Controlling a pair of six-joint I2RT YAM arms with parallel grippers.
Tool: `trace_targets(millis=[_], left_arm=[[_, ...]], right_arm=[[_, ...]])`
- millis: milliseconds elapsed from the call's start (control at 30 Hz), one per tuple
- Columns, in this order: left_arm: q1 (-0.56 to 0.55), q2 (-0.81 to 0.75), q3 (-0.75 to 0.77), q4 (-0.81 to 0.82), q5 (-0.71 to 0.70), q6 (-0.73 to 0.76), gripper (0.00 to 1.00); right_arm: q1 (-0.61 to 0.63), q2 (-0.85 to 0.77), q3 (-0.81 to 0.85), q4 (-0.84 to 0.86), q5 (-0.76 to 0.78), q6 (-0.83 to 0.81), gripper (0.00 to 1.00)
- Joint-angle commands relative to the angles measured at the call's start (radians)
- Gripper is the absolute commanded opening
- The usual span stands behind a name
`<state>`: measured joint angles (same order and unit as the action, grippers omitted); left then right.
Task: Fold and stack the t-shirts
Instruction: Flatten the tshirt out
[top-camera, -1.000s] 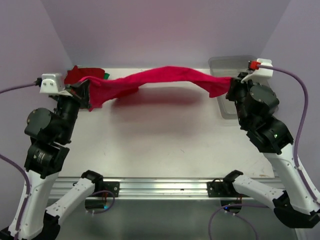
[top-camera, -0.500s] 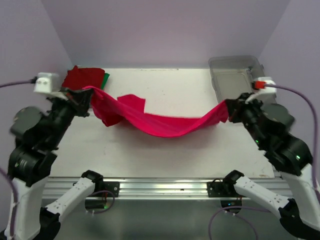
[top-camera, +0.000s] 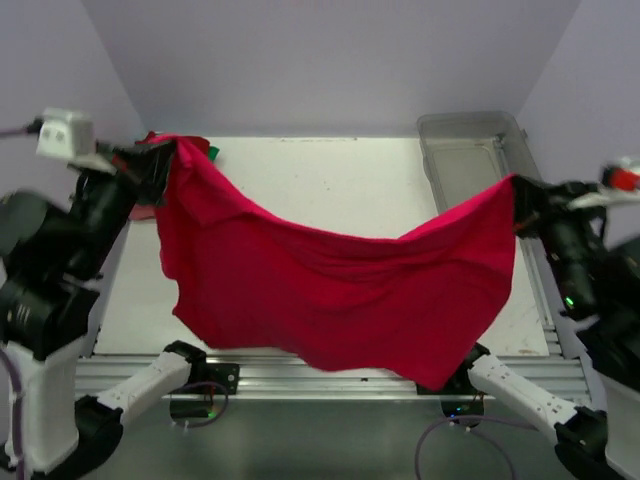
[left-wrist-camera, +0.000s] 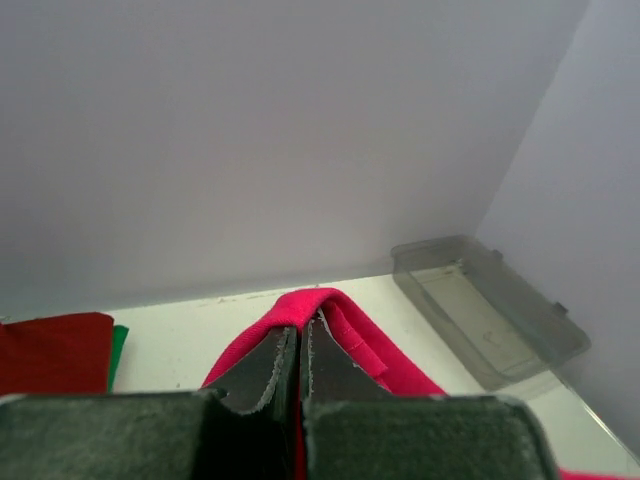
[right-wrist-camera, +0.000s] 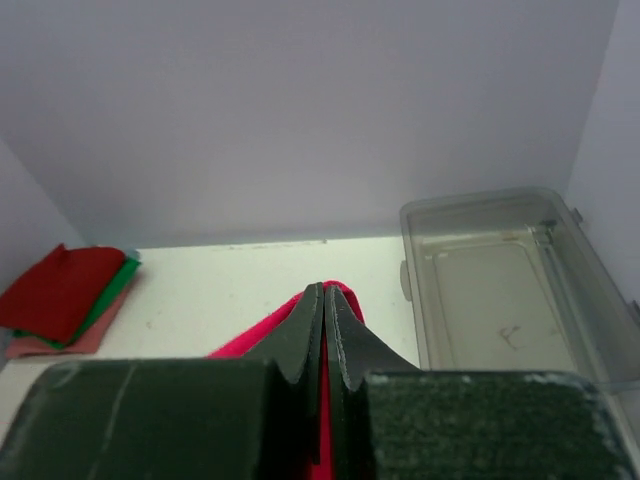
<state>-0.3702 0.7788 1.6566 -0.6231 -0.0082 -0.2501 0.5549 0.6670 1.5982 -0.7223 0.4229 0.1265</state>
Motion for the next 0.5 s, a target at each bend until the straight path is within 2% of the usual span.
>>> trace_targets(millis=[0, 67, 100, 133, 200, 233, 300, 333, 367, 400, 433, 467], left_arm=[[-0.038, 0.398, 0.217, -0.085, -0.221, 0.035, 0.0], [-0.038, 0.572, 0.368, -0.176, -0.233, 0.031, 0.0], [-0.032, 0.737, 0.517, -0.188, -0.173, 0.026, 0.0], [-0.02, 0.829, 0.611, -0.219, -0.13, 0.02, 0.0], [0.054, 1.061, 0.833, -0.243, -0.02, 0.003, 0.0], [0.074, 1.091, 0.83, -0.152, -0.009, 0.0, 0.0], [0.12, 1.135, 0.836, -0.075, 0.004, 0.012, 0.0], [0.128, 1.131, 0.818, 0.01, 0.029, 0.017, 0.0], [0.14, 1.116, 0.784, 0.069, 0.036, 0.018, 0.0], [0.146, 1.09, 0.758, 0.115, 0.071, 0.028, 0.0], [0.151, 1.076, 0.769, 0.147, 0.098, 0.037, 0.0], [0.157, 1.052, 0.769, 0.164, 0.114, 0.043, 0.0]], right_arm=[[-0.004, 0.364, 0.014, -0.012, 0.171, 0.036, 0.0], [-0.012, 0.51, 0.135, -0.012, 0.172, 0.042, 0.0], [-0.024, 0.581, 0.196, -0.025, 0.151, 0.05, 0.0], [-0.045, 0.732, 0.33, -0.032, 0.122, 0.059, 0.0], [-0.133, 0.889, 0.51, -0.119, 0.017, 0.097, 0.0], [-0.162, 1.075, 0.734, -0.158, -0.007, 0.105, 0.0], [-0.191, 1.24, 0.967, -0.221, -0.035, 0.049, 0.0], [-0.191, 1.288, 1.079, -0.203, 0.0, 0.026, 0.0], [-0.196, 1.278, 1.053, -0.157, -0.004, 0.013, 0.0], [-0.196, 1.239, 0.992, -0.009, 0.005, 0.003, 0.0], [-0.194, 1.187, 0.824, 0.068, 0.022, -0.007, 0.0], [-0.181, 1.025, 0.721, 0.158, 0.017, -0.04, 0.0]])
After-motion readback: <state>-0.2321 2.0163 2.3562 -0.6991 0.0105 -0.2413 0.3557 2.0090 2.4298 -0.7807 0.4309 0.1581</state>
